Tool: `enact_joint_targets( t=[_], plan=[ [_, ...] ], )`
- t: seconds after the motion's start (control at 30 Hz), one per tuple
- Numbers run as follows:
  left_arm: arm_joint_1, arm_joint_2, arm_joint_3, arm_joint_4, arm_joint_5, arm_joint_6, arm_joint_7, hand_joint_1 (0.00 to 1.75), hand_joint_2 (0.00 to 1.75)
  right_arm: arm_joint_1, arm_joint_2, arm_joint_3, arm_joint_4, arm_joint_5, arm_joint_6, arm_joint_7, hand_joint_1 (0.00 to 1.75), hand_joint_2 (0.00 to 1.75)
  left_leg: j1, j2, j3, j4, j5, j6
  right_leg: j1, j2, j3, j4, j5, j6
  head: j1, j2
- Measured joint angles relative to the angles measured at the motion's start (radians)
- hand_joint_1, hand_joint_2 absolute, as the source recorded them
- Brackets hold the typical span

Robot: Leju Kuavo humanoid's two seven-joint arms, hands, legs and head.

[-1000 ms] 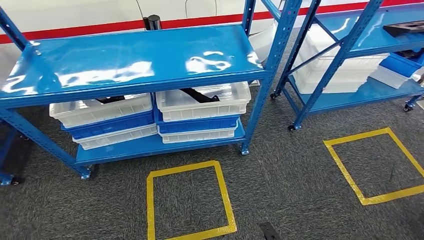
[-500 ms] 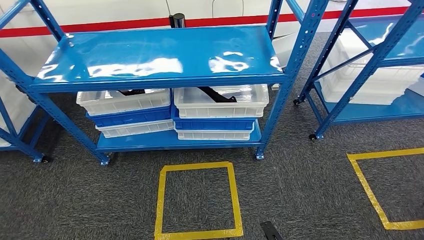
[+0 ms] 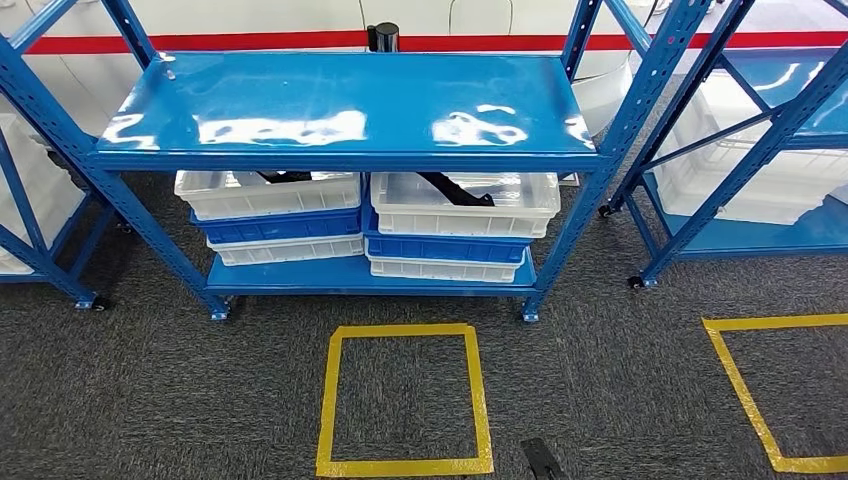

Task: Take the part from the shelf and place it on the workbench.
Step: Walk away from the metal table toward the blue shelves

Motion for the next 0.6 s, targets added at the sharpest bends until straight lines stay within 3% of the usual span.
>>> enact_joint_targets(
  t=[0.1, 0.23, 0.6],
  plan=[
    [0.009, 0.008, -0.032, -0.004, 0.039, -0.009, 0.028, 0.00, 1.75, 0.007, 0.000, -0.007, -0.004, -0.012, 0.003, -0.002, 0.00, 1.75, -0.001, 0.000, 0.000, 0.000, 0.000, 0.001, -0.001, 0.000, 0.002, -0.001, 0.001, 0.002, 0.000, 0.000],
    [0.028, 0.028, -0.109, -0.019, 0.145, -0.028, 0.050, 0.00, 0.00, 0.024, -0.003, -0.007, -0.017, -0.030, 0.013, -0.012, 0.00, 0.00, 0.000, 0.000, 0.000, 0.000, 0.000, 0.002, -0.001, 0.000, 0.004, -0.001, 0.002, 0.003, 0.000, 0.000],
    [0.084, 0.084, -0.348, -0.068, 0.463, -0.084, 0.099, 0.00, 0.00, 0.068, -0.020, -0.005, -0.066, -0.093, 0.044, -0.068, 0.00, 0.00, 0.005, 0.000, 0.000, 0.000, 0.000, 0.002, 0.005, 0.000, 0.000, 0.000, 0.001, 0.003, 0.000, 0.000]
  ],
)
